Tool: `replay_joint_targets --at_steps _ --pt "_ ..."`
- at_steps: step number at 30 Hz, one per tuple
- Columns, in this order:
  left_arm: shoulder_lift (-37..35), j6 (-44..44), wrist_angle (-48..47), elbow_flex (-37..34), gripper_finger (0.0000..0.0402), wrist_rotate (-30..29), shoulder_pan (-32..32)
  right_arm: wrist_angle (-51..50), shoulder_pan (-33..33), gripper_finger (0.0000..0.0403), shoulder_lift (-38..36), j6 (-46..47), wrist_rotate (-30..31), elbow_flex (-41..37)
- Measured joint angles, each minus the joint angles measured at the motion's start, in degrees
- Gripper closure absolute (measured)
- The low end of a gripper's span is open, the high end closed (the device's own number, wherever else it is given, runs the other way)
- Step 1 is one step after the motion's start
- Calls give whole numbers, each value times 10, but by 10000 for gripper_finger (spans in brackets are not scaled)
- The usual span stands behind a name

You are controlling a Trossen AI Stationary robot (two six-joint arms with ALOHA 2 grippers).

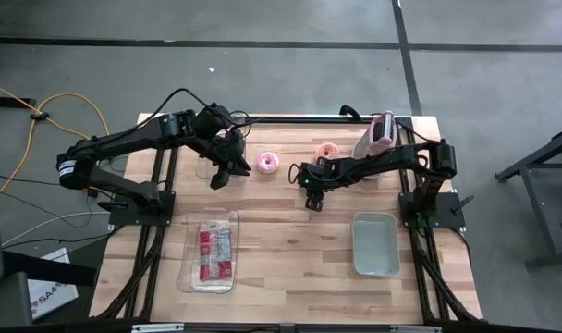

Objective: Pick & Place Food Item
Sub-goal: Put the green donut into the gray bin

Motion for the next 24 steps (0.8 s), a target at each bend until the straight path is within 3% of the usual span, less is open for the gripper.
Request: replay_joint_targets --at_steps 7,24 --pt "0 -1 0 0 332 0 0 0 0 275 0 0 -7 0" --pt "0 -2 0 0 332 0 0 0 0 284 0 0 -8 0"
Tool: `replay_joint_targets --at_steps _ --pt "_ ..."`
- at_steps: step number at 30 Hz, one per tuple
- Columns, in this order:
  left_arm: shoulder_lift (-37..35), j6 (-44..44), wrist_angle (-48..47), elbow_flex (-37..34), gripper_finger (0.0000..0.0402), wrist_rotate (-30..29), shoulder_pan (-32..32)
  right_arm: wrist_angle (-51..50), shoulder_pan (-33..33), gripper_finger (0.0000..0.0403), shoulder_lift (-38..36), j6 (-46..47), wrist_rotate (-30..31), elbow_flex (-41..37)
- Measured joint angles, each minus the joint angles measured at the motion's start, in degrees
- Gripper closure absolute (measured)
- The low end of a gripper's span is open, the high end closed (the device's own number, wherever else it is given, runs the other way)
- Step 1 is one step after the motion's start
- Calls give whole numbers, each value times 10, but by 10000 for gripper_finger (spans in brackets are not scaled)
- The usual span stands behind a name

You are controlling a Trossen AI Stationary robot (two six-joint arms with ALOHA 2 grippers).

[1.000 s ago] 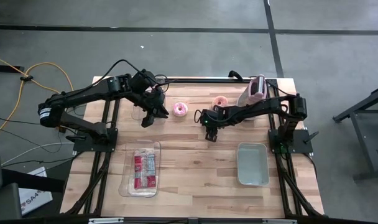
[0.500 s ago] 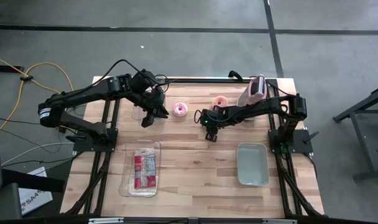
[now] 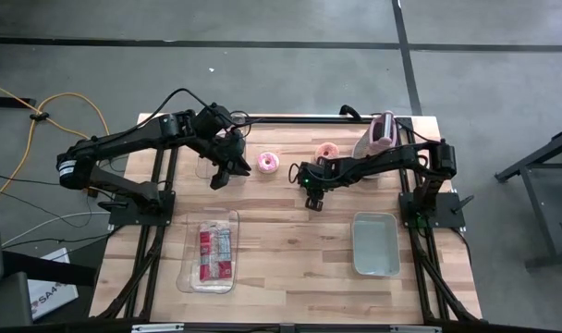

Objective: Pick & Place Food Item
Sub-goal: Put the green donut into the gray bin

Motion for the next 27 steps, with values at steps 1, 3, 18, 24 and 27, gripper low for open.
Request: replay_joint_targets --at_steps 1,3,18,24,27 --pt "0 0 0 0 332 0 0 0 0 287 0 0 0 0" --pt "0 0 0 0 332 0 0 -1 0 293 -1 0 0 0" --pt "0 2 0 0 332 0 0 -91 20 296 -68 4 0 35" --pt "0 1 0 0 332 0 0 -150 44 295 -143 36 -1 38" --pt "0 1 0 0 332 0 0 -188 57 295 -195 76 1 38"
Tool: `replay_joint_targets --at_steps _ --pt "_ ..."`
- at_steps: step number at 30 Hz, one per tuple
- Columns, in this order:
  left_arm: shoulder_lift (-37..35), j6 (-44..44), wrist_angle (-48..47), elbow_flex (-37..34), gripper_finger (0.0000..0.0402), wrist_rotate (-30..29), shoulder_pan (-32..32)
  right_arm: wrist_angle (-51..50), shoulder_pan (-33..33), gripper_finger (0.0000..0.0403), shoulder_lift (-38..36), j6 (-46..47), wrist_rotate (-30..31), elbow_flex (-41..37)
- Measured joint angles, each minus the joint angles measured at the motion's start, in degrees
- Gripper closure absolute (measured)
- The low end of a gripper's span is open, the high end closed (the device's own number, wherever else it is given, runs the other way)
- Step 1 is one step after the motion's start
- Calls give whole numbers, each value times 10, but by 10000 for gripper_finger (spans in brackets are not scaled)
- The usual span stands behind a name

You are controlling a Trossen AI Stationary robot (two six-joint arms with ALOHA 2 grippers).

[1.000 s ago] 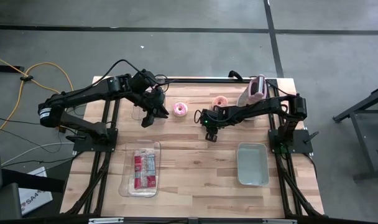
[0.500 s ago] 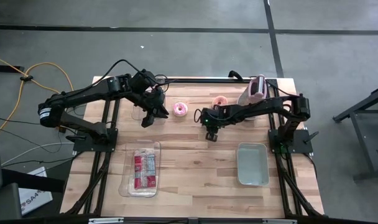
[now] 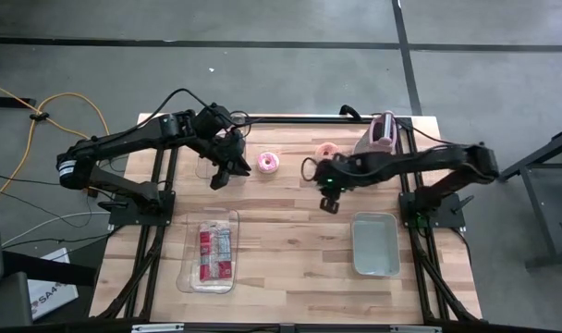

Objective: Pick & Place Food Item
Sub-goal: Put the green donut into the gray bin

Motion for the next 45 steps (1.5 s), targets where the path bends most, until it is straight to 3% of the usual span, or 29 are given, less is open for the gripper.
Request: replay_joint_targets --at_steps 12,21,32,39,45 --pt "0 0 0 0 332 0 0 -75 69 295 -150 120 14 0" --pt "0 -8 0 0 332 0 0 -117 110 295 -152 178 -4 0" --pt "0 -12 0 0 332 0 0 -167 224 295 -152 365 -28 0" --pt "0 -12 0 0 332 0 0 -201 322 295 -151 524 31 0" --pt "0 -12 0 0 332 0 0 -236 362 295 -130 596 61 -1"
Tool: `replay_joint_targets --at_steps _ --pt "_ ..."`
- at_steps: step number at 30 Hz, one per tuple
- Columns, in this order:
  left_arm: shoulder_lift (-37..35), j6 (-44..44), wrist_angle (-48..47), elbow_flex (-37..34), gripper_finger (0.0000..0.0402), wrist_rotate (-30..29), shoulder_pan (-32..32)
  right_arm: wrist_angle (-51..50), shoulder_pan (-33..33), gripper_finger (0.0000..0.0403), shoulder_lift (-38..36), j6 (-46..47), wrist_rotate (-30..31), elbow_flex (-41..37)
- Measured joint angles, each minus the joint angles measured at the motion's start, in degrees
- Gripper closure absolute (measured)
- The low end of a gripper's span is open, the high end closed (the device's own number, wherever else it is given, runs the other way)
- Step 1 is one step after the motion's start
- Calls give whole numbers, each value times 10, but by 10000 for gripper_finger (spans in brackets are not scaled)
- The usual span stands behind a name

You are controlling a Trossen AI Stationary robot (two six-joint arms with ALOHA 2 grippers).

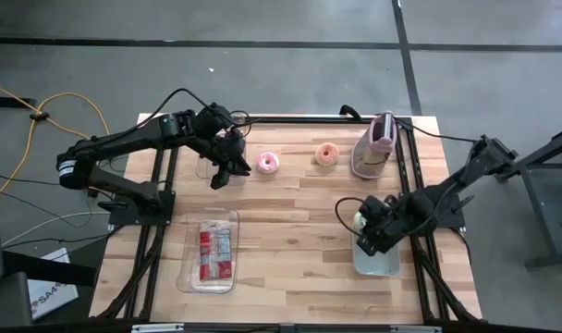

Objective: Pick & Place Food Item
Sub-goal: Put the green donut into the gray bin

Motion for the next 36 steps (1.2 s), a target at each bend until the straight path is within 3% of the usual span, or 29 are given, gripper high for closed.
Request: replay_joint_targets --at_steps 9,16,21,30,36 --pt "0 -4 0 0 332 0 0 -4 23 295 68 72 -41 -47" --pt "0 -4 0 0 332 0 0 54 34 295 105 126 -78 -116" --pt "0 -4 0 0 332 0 0 109 28 295 108 127 -74 -152" --pt "0 -4 0 0 332 0 0 105 26 295 108 142 -68 -175" --pt "0 -4 5 0 332 0 0 106 26 295 108 137 -28 -176"
